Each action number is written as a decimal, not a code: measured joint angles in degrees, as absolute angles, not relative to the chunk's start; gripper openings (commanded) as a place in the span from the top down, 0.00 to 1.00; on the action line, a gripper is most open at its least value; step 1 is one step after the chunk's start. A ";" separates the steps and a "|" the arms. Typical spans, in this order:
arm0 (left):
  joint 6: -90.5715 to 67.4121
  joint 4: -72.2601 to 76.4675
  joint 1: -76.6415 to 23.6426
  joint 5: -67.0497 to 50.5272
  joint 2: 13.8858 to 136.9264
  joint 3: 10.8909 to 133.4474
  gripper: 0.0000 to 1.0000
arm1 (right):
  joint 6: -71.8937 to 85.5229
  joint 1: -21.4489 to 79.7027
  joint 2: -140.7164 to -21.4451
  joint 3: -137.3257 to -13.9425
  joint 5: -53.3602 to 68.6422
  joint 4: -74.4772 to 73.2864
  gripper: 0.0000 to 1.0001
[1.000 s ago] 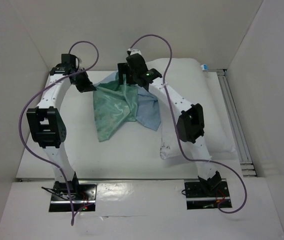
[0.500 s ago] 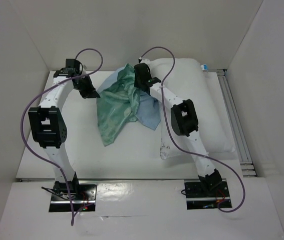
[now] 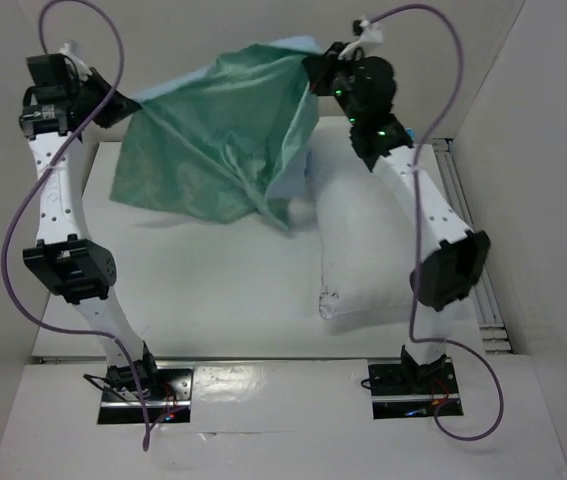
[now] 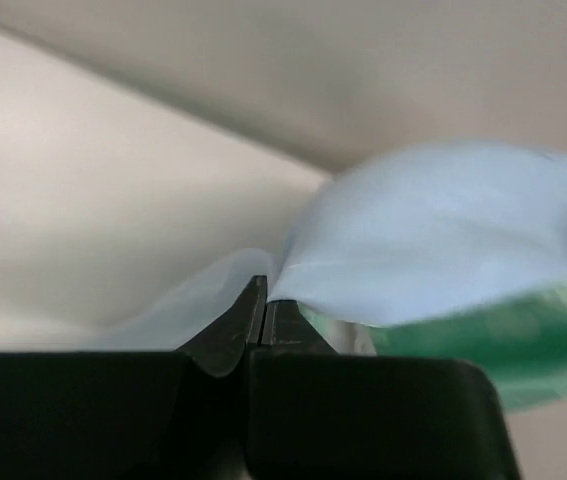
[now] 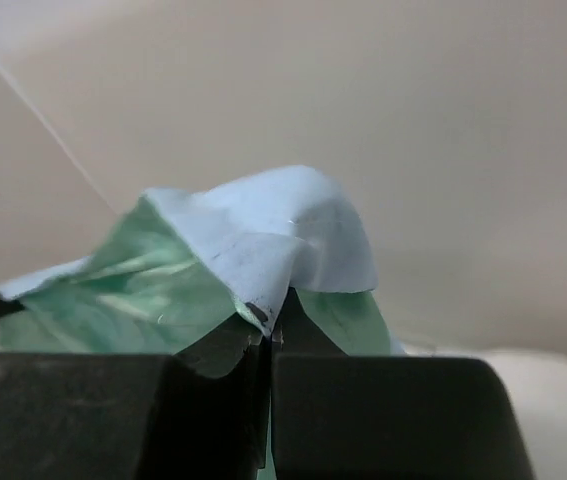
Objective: Put the pillow into the pillowcase
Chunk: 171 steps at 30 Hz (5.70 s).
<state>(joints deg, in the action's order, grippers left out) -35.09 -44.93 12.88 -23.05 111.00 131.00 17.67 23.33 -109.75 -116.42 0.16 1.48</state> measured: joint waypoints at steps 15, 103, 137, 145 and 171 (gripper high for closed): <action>-39.62 -35.11 20.86 -17.74 67.96 79.37 0.27 | 13.41 27.05 -70.72 -73.95 21.58 1.58 0.36; -30.24 -45.28 -8.21 -12.49 100.77 92.40 1.00 | 13.69 14.72 -94.50 -91.29 -8.75 -30.57 0.42; -30.09 -45.47 -4.14 -17.87 101.95 92.66 1.00 | 8.01 52.45 -112.05 -75.40 -5.76 -15.51 1.00; -30.04 -45.47 -3.53 -17.96 101.95 92.71 1.00 | 8.64 59.20 -104.97 -71.72 -5.02 -15.90 1.00; -24.80 -47.22 -9.65 -10.90 100.07 89.38 0.81 | 17.85 40.97 -93.21 -93.49 -24.45 -42.28 0.02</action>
